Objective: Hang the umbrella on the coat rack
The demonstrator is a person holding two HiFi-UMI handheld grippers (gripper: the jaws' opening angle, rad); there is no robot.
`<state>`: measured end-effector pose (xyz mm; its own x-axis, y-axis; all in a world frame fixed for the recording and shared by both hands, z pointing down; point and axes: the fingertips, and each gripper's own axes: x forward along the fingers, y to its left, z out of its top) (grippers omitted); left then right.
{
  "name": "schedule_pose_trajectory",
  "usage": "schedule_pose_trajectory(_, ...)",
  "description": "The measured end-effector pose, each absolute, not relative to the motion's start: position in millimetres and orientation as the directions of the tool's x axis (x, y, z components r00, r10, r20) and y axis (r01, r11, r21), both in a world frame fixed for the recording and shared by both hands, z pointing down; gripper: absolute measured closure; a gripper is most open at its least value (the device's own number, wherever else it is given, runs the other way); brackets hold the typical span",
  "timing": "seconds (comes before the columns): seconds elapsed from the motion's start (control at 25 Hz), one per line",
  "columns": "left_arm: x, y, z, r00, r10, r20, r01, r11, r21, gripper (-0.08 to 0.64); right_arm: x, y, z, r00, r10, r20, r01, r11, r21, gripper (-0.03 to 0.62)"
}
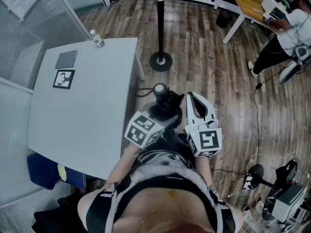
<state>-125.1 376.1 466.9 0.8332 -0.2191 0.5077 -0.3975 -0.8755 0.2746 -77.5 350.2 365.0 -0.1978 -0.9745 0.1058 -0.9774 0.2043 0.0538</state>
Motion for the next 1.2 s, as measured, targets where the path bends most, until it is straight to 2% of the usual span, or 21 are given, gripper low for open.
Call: schedule_pose_trajectory(1.2, -148, 363, 474, 0.823, -0.217, 0.525, -0.407, -0.870, 0.277, 0.298, -111, 334, 378, -0.251, -0.960, 0.123, -0.965, 0.257, 0.041, 0.589)
